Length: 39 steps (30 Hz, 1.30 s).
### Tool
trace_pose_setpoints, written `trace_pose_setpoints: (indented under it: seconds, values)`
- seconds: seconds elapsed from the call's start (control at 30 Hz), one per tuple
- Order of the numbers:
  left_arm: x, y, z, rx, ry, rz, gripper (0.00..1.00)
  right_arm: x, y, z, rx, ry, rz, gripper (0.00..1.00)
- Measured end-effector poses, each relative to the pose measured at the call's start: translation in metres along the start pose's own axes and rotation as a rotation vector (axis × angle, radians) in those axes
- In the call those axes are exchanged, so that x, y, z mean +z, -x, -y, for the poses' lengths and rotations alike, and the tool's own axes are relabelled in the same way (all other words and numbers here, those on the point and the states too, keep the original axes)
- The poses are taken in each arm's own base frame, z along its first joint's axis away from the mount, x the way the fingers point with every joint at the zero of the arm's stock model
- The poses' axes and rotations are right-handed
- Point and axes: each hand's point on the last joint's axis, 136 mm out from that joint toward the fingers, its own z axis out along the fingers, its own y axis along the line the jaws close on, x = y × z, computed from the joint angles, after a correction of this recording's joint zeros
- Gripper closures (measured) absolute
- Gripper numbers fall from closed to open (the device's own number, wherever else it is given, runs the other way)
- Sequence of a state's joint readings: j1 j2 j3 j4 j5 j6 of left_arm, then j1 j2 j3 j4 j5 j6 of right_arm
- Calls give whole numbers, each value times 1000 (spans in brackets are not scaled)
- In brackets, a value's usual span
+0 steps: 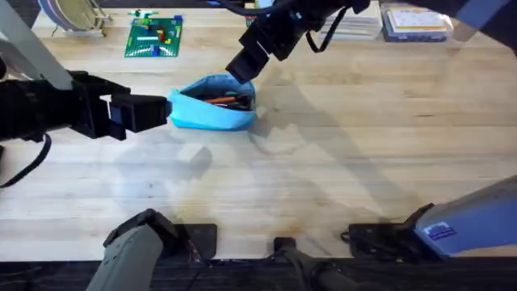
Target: Unzip the bag, pick up the pens from the table one at a time and place them inside, then zip the bag closed.
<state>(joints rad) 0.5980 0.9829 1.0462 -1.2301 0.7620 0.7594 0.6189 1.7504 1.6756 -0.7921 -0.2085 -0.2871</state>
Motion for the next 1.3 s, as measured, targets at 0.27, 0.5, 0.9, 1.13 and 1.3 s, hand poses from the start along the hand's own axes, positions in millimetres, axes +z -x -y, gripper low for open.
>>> trace_pose_setpoints:
  seconds: [0.27,0.5,0.9,1.13,1.3]
  values:
    - [0,0,0,0,0,0,7,0,0,0,1,0,0,3]
    - [0,0,0,0,0,0,7,0,0,1,3,-3,-1,3]
    - [0,0,0,0,1,0,7,0,0,1,3,-3,-1,3]
    - [-1,1,-3,5,10,5,9,0,0,0,3,-3,-1,3]
    - [-8,-2,-16,-13,61,19,9,0,0,1,3,-3,-1,3]
